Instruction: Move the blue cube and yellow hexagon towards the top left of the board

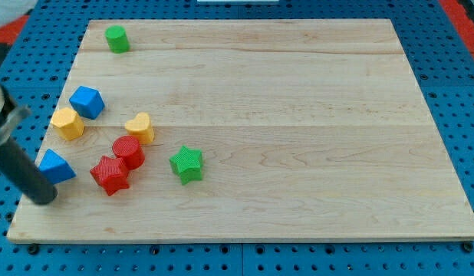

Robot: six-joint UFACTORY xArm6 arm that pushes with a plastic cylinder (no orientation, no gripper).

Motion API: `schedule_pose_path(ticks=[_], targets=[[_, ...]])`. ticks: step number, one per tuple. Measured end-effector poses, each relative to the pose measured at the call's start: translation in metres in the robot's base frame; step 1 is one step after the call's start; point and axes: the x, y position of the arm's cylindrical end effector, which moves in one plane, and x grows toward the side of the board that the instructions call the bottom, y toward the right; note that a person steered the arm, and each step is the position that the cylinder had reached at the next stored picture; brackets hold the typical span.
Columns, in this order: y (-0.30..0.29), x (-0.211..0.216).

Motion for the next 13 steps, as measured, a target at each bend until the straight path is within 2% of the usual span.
schedule_pose_path(ticks=[2, 4, 7, 8, 9, 10, 11, 13], targets=[[0.003, -0.076], [0.007, -0.121], [0.037, -0.139], [0.007, -0.113], [-0.047, -0.111], [-0.047, -0.116], [-0.031, -0.147], [0.037, -0.165]])
